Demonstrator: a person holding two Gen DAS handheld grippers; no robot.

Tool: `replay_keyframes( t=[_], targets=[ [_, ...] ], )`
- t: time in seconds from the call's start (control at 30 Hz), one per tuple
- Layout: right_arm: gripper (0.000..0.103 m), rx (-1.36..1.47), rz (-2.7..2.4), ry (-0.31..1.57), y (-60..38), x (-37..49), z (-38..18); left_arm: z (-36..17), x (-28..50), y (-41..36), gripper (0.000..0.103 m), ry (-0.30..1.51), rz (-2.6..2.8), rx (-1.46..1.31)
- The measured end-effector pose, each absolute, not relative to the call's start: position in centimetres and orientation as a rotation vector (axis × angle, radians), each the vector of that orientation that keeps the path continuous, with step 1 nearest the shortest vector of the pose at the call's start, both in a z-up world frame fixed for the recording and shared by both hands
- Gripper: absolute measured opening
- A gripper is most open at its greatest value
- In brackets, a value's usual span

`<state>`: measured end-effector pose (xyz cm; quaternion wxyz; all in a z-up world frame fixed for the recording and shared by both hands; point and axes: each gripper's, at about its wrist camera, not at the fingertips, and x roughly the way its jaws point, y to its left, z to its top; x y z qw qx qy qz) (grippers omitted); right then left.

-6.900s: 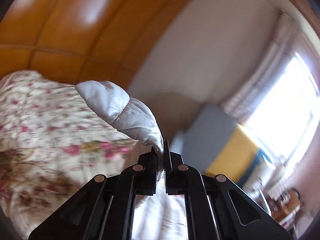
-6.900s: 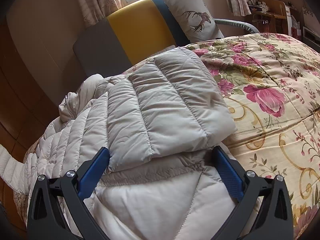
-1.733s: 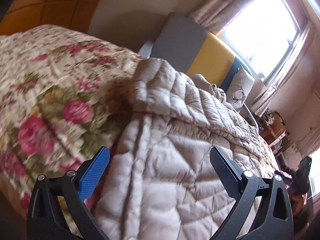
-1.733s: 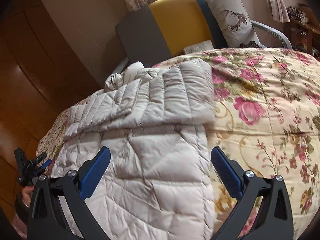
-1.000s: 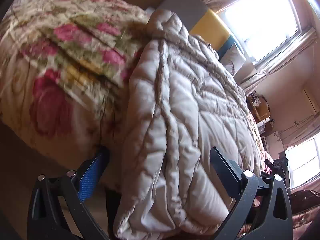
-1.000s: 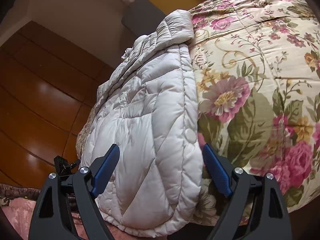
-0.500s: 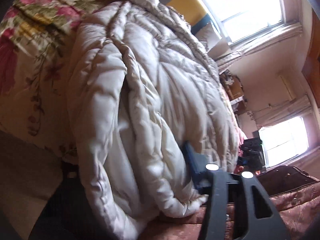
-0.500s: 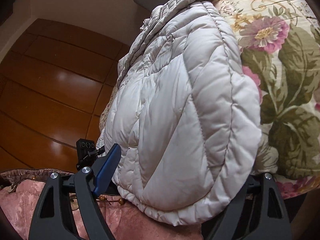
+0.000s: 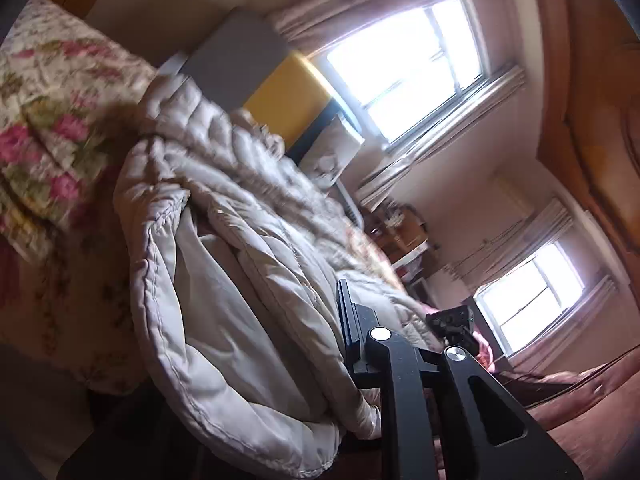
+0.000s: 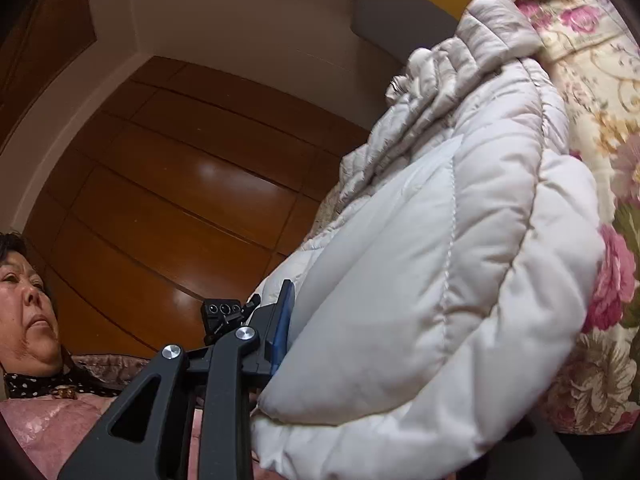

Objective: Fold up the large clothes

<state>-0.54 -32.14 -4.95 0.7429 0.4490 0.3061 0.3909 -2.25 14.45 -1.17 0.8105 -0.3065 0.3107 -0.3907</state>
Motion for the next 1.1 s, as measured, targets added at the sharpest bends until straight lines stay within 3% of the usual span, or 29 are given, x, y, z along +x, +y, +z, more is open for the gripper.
replay_keyframes(
  t=[0.5, 0.87, 1.1],
  targets=[
    [0.030, 1.034, 1.046, 0.370, -34.8, -3.9, -0.2, 3.4, -5.5, 17.4, 0.015, 0.498, -1.026, -0.908],
    [0.030, 1.041, 1.122, 0.282, -35.9, -8.7, 1.6, 6.5, -7.4, 18.7, 0.017, 0.461, -1.059, -0.931],
    [0.030, 1.032, 1.095, 0.288, -37.8, -7.2, 1.6, 7.1, -4.5, 17.8, 0.017, 0.487, -1.038, -0.879]
  ],
)
